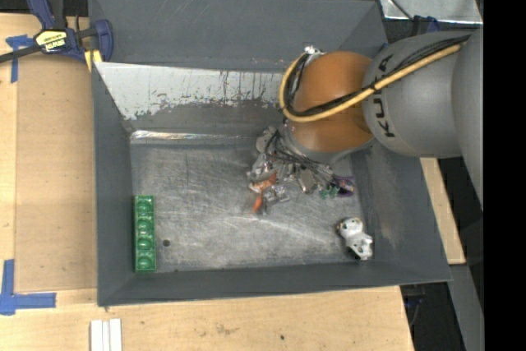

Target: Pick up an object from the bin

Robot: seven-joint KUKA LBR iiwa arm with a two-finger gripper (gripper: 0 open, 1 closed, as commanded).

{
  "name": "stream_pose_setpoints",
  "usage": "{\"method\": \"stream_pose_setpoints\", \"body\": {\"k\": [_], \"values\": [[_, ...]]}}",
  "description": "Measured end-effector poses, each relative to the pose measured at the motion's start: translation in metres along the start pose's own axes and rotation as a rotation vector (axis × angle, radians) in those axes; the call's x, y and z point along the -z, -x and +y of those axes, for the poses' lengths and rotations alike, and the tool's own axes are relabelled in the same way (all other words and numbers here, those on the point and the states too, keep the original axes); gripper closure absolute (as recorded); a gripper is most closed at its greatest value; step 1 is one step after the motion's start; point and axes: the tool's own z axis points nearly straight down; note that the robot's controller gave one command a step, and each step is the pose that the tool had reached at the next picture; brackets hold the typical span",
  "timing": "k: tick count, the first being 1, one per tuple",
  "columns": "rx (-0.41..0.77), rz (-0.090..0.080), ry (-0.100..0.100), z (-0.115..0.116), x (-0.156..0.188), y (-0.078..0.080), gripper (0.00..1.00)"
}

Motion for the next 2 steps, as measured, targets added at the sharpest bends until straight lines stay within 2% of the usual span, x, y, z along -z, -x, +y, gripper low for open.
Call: {"method": "stream_pose_setpoints", "body": {"k": [1,2], "values": [[0.000,0.000,0.000,0.000,0.000,0.000,1.00],[-0.005,-0.020,0.001,-0.009,-0.002,-0.016,1.00]]}}
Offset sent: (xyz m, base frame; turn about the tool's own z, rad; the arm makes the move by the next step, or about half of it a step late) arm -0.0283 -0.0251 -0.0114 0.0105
